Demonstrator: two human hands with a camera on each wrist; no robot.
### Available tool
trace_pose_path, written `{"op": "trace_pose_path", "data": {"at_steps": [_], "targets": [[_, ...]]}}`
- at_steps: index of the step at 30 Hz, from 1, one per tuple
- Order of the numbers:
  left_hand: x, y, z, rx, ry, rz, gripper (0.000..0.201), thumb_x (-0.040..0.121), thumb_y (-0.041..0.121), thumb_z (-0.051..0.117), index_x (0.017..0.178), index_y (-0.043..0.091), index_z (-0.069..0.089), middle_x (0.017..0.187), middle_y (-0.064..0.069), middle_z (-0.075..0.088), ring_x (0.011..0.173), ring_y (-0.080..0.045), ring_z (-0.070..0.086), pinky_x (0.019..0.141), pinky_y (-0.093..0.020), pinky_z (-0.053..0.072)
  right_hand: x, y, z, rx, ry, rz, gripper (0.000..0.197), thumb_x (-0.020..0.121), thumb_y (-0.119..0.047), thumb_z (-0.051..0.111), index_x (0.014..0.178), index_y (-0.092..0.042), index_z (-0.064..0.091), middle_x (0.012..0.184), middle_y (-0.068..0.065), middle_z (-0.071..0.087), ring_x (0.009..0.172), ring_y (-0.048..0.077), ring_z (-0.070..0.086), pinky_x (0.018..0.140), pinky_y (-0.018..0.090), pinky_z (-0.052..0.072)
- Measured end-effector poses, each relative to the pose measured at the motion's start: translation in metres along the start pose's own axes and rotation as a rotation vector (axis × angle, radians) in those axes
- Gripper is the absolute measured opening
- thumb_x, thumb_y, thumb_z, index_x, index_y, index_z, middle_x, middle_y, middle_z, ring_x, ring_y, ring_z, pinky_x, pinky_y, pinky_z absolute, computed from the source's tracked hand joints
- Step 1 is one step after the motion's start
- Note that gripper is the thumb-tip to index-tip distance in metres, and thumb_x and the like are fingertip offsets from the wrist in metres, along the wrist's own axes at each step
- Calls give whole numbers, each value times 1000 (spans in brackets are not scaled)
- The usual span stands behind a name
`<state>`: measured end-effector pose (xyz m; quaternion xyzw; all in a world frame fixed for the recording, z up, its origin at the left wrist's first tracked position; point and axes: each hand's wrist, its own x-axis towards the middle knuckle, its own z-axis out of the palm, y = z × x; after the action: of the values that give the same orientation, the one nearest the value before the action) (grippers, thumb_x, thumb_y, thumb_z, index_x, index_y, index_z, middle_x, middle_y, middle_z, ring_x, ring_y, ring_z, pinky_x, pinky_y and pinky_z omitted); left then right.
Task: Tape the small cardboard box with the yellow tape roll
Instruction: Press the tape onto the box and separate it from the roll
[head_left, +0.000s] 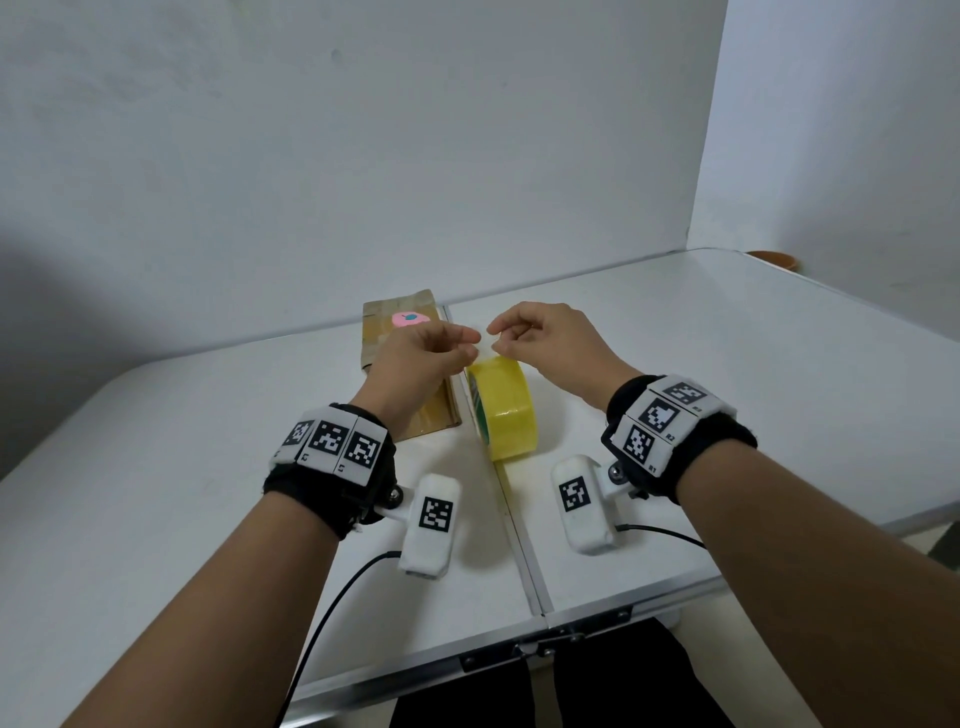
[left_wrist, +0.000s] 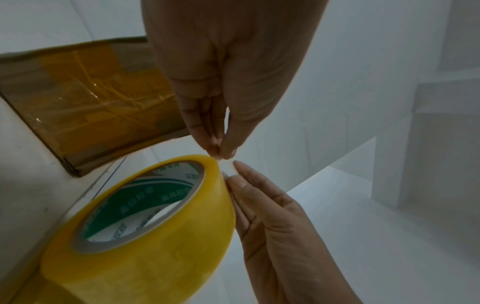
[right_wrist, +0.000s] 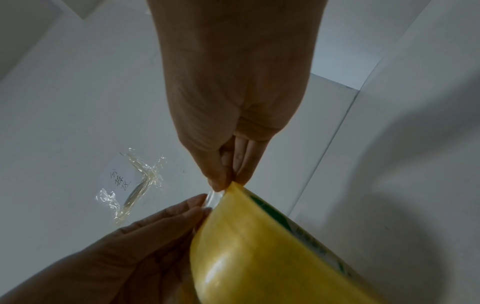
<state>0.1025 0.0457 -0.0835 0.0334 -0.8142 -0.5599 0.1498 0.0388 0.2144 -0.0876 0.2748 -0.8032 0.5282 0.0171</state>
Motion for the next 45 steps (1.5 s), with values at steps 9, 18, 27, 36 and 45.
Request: {"op": "trace_pose_path", "data": {"at_steps": [9,18,27,36,45], "targets": [[5,3,2,246,38,48,16,85,19,70,99,17,75,79,11,68,77,-2,63,81,-19,49,1,-2,-6,-86,-24,-12,19,85,-15,68,101,-13,76,86,-1,69,83,8,63,65,-6,40],[10,7,4,343,61,113,11,87,21,67,89,13,74,74,8,64,72,-6,61,72,-18,47,2,-8,-8,-124,-40,-7,16,85,-15,67,96,-10,77,96,3,76,87,8,64,70,4,43],[10,9,1,73,-64,-144,10,88,20,67,91,11,71,91,-2,68,77,-11,64,76,-22,53,3,-8,-6,-77,-64,120,25,84,-26,70,101,-8,76,108,2,74,104,16,65,92,28,50],[7,12,9,88,3,-196,18,90,17,62,101,3,68,89,-2,65,70,-10,61,67,-18,55,-1,-11,-3,107,-302,463,82,82,-42,70,148,-11,32,132,14,58,107,22,67,85,30,58],[-2,11,8,90,-9,-92,16,88,17,67,95,2,68,73,4,60,58,-4,52,48,-7,42,-5,-17,-5,297,-336,471,78,85,-6,70,149,-23,31,133,14,58,117,24,61,104,37,48]]}}
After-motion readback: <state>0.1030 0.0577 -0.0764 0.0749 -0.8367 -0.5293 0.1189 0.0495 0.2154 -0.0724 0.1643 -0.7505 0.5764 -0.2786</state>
